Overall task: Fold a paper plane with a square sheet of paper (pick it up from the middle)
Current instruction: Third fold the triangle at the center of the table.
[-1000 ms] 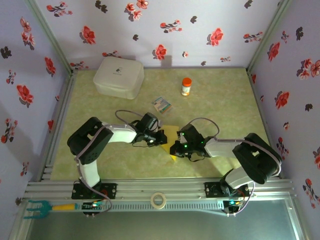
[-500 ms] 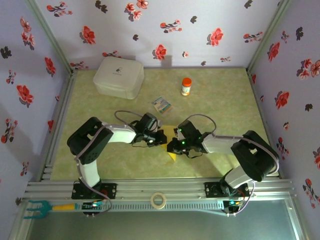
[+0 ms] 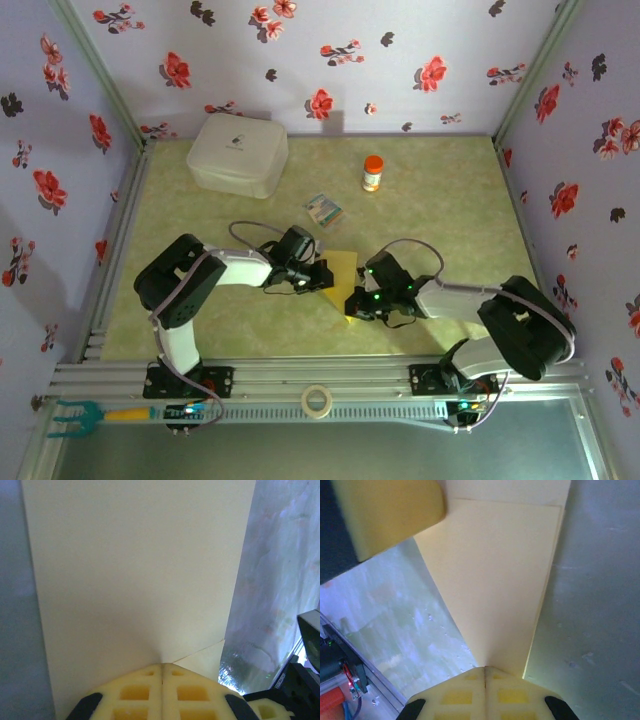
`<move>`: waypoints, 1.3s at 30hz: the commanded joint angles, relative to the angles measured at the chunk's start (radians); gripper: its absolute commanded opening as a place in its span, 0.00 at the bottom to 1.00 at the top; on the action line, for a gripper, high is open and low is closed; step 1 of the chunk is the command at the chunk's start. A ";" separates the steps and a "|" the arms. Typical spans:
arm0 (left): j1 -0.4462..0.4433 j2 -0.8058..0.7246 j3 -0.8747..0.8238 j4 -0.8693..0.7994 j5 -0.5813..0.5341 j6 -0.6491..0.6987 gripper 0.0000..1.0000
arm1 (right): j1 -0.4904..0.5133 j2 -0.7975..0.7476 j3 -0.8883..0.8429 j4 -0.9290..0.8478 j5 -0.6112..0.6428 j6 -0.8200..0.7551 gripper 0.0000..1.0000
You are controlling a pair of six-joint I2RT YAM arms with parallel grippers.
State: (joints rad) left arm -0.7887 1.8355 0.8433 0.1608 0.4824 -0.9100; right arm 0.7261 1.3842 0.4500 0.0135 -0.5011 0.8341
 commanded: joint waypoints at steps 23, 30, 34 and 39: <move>0.029 0.041 -0.033 -0.072 -0.053 -0.010 0.00 | 0.029 -0.100 -0.111 -0.043 0.024 0.067 0.06; 0.029 0.032 -0.040 -0.059 -0.054 -0.023 0.00 | 0.035 -0.206 -0.057 -0.109 0.055 0.044 0.07; 0.029 0.024 -0.042 -0.059 -0.056 -0.026 0.00 | 0.035 -0.132 0.007 -0.028 0.035 0.047 0.06; 0.029 0.017 -0.044 -0.056 -0.061 -0.032 0.00 | 0.035 0.041 0.070 0.045 -0.014 0.039 0.06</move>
State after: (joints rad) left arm -0.7753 1.8351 0.8326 0.1783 0.4911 -0.9352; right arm 0.7551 1.3659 0.5014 0.0113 -0.4839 0.8749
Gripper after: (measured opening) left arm 0.045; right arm 0.066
